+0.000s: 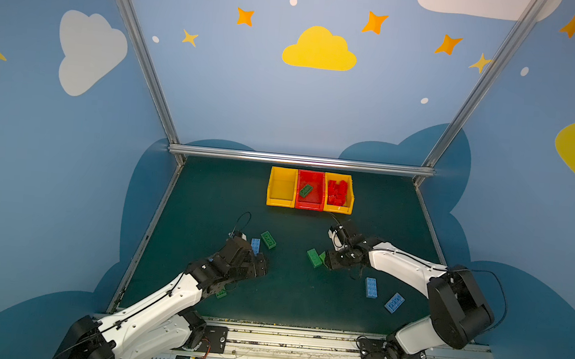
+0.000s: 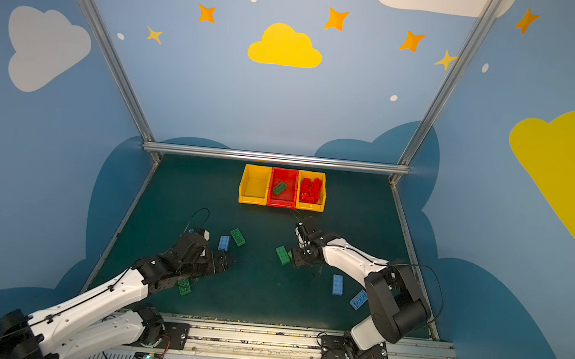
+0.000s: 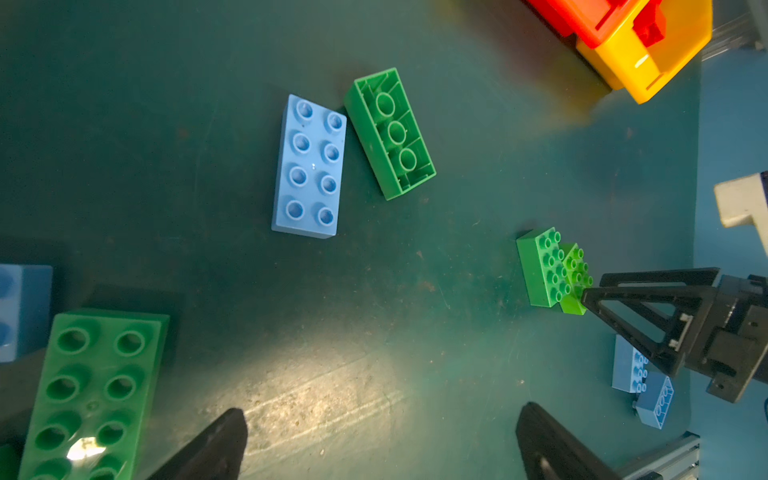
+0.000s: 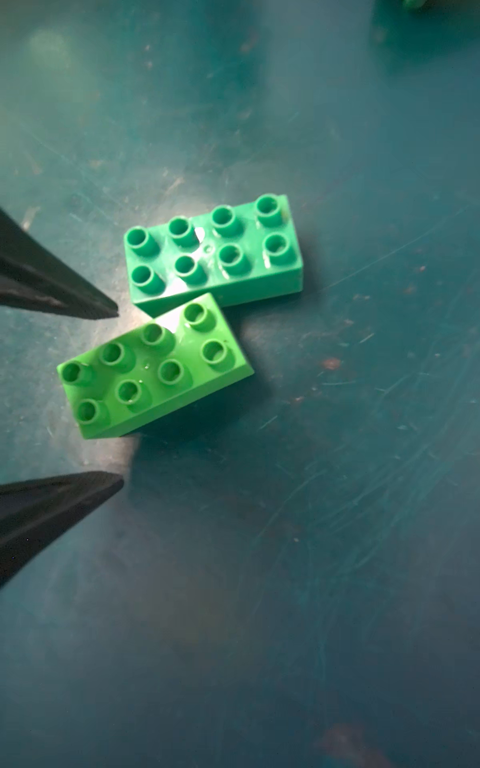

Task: Sort the legos into containers by color
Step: 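Return the right gripper to the bricks and grasp a light green brick, then carry the light green brick with the right gripper into the red bin and release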

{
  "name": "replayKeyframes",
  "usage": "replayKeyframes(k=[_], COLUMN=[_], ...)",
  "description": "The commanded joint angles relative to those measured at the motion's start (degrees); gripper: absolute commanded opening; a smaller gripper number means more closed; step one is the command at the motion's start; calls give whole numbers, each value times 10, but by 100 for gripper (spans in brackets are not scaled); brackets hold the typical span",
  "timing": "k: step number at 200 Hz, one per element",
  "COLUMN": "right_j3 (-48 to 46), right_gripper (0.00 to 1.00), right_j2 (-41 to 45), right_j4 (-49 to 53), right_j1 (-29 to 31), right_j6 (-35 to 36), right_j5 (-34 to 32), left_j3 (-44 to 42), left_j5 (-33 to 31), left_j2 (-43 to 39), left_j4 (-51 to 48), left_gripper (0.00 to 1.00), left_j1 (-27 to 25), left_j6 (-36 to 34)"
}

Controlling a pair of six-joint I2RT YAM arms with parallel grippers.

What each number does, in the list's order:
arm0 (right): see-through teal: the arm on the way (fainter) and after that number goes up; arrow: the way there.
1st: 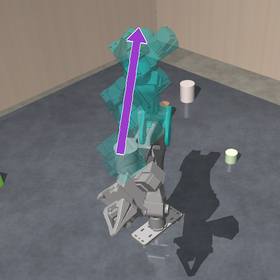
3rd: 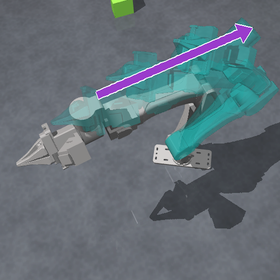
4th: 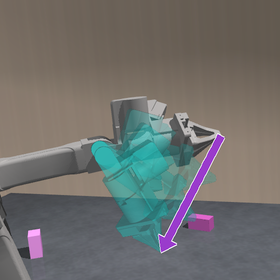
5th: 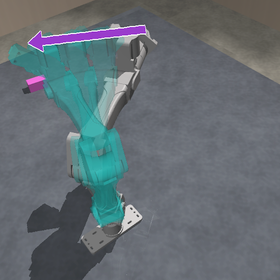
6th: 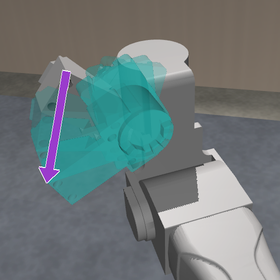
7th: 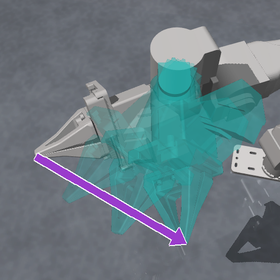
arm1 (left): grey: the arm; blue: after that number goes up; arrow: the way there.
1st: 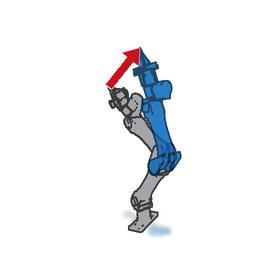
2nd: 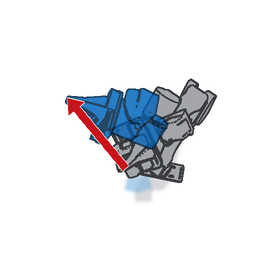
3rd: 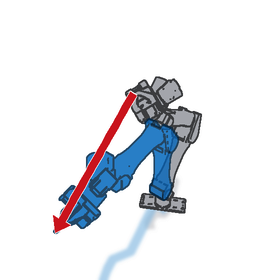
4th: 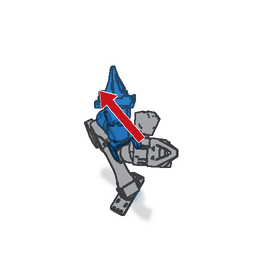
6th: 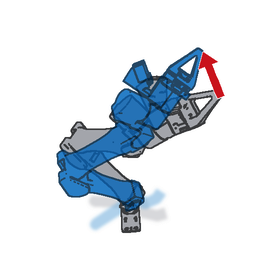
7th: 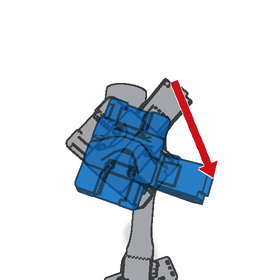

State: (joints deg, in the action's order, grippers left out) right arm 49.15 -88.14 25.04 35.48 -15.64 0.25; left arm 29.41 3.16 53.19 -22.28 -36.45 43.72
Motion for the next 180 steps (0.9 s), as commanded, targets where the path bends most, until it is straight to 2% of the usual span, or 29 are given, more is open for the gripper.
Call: replayKeyframes(k=[1,76,112,128,160,180], right_j3=[-5,18,27,37,83,145], right_gripper=[55,52,31,27,26,27], right_j2=[-4,-54,-61,-58,-43,-52], right_j4=[9,-2,1,9,38,54], right_j1=[-1,0,3,2,2,-1], right_j6=[9,18,17,15,21,30], right_j5=[0,18,19,18,11,6], left_j3=[19,24,34,41,58,67], left_j5=[-1,-9,-11,-14,-27,-39], left_j2=[8,14,32,41,58,65], left_j4=[8,6,7,7,6,8], left_gripper=[100,100,100,100,100,100], left_j1=[-3,-3,-3,-3,-2,0], left_j6=[-7,-11,-19,-24,-29,-37])
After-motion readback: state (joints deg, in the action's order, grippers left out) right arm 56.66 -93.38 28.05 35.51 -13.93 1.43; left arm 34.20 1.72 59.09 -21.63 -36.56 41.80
